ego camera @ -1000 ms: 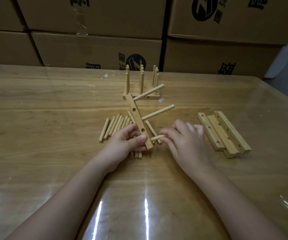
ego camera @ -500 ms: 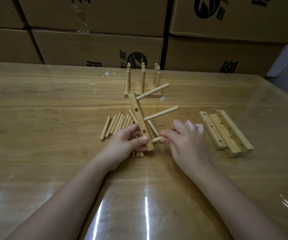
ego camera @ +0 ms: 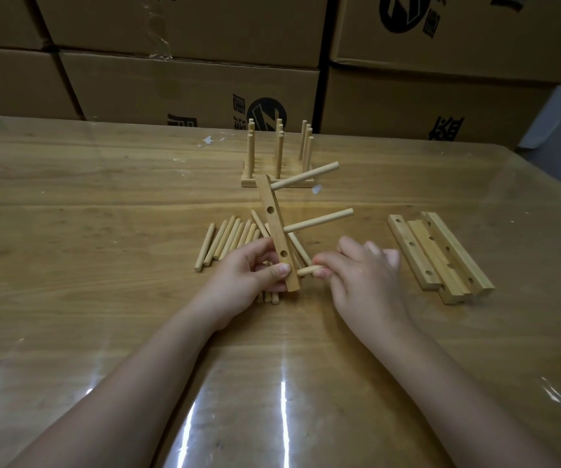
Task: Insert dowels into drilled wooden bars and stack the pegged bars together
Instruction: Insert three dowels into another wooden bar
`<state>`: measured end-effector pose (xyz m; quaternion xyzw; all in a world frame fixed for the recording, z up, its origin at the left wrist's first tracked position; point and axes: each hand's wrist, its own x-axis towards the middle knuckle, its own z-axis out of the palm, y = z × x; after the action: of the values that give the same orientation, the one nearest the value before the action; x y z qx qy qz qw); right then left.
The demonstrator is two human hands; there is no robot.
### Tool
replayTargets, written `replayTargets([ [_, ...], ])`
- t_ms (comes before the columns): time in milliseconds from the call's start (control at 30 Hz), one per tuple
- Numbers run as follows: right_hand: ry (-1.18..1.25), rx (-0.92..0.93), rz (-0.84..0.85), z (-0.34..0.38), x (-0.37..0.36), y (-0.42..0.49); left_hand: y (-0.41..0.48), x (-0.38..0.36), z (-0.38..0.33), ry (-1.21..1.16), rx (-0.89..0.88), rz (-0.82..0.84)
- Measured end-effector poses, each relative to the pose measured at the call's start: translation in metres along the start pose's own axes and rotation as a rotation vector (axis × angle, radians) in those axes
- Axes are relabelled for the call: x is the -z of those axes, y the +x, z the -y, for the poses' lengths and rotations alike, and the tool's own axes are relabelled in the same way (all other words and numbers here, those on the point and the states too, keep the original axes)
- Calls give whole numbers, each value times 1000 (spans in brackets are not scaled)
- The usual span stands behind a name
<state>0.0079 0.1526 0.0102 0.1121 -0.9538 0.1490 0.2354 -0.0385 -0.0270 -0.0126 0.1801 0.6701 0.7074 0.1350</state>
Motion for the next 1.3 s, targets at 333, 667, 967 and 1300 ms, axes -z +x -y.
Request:
replayTargets([
  [333, -6, 3, -22, -4, -2, 2, 1, 2, 0, -58, 34, 28],
  [667, 597, -221, -236, -18, -3, 5, 1, 2, -4, -132, 83, 0],
  [967, 661, -107, -84, -24, 4, 5, 0, 3, -3, -160, 75, 65],
  [1300, 891, -194, 174, -19, 7, 7, 0, 6, -3, -192, 90, 99],
])
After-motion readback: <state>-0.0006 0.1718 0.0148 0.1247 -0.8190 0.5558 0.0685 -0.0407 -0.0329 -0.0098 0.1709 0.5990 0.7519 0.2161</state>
